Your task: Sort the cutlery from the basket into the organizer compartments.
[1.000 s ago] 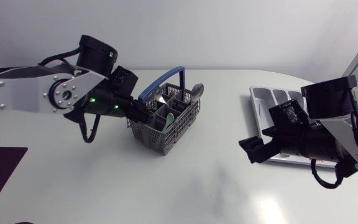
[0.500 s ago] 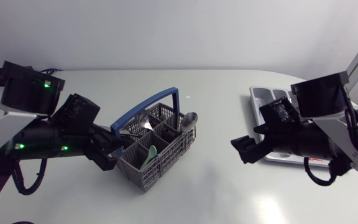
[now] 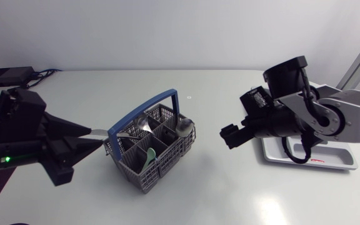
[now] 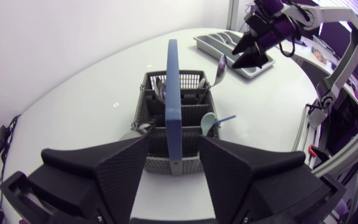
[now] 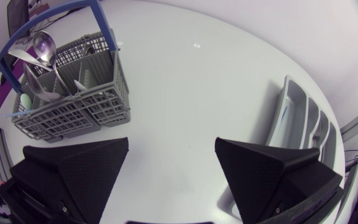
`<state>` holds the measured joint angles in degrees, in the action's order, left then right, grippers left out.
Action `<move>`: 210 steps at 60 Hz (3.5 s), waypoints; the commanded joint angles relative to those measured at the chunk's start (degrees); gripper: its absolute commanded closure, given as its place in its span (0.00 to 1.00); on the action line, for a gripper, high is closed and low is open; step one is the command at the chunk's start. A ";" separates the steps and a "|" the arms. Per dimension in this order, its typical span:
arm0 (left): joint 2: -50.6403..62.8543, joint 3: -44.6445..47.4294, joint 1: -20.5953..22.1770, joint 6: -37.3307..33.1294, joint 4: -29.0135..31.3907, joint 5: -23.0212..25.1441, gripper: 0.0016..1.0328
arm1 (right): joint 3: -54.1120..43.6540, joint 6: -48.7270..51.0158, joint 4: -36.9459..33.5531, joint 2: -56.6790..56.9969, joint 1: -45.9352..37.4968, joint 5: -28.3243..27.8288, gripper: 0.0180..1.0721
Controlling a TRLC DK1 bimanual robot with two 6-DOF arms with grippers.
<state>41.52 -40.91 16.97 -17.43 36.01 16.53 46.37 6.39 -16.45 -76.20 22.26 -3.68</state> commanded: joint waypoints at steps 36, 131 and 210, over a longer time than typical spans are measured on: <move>14.29 18.14 -18.91 -27.83 -15.71 15.90 0.88 | 18.32 -10.52 2.47 -24.96 -5.91 -21.72 0.95; 61.49 -9.54 -12.40 -4.63 -47.87 24.33 0.91 | 11.64 -10.96 -1.39 -21.53 -3.28 -34.55 0.95; 16.49 0.83 -12.58 -19.31 -10.26 28.38 0.51 | 1.09 -1.65 -7.99 5.54 -0.64 -12.14 0.28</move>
<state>58.72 -42.70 2.22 -34.61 25.06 45.58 48.93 2.92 -23.22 -72.53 20.97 -16.36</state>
